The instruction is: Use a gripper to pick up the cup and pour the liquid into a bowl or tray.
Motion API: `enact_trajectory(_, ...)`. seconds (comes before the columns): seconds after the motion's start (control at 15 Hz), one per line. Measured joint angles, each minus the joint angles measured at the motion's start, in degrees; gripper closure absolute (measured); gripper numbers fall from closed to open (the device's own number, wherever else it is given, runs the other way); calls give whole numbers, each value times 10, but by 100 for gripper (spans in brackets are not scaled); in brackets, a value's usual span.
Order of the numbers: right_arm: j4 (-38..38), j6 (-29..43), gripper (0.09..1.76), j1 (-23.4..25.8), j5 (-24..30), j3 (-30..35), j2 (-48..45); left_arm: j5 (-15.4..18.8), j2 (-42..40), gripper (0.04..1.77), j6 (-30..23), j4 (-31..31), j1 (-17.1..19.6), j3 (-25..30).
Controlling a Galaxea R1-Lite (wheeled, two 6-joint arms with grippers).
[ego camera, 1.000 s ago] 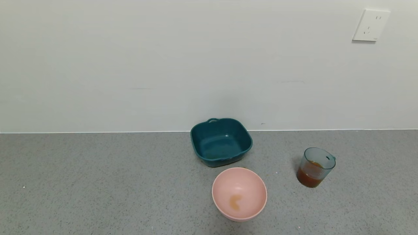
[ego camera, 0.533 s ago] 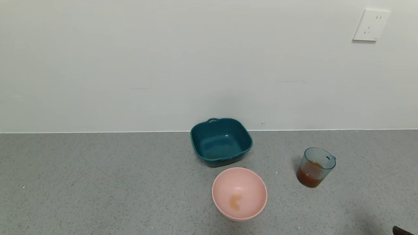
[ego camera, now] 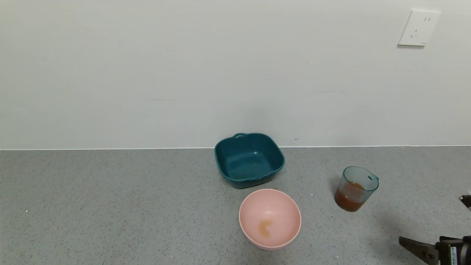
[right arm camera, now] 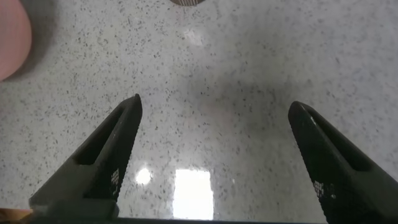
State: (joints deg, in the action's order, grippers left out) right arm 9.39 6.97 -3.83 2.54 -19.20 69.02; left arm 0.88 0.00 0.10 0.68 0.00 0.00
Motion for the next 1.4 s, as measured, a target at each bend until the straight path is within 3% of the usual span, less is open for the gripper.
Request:
enact_trajectory(0.73, 217, -1, 14, -31, -1, -18, 215, 0, 0, 9, 0, 0, 0, 0)
enact_trajectory(1.4, 361, 0, 14, -34, 0, -49, 316, 0, 0, 9, 0, 0, 0, 0)
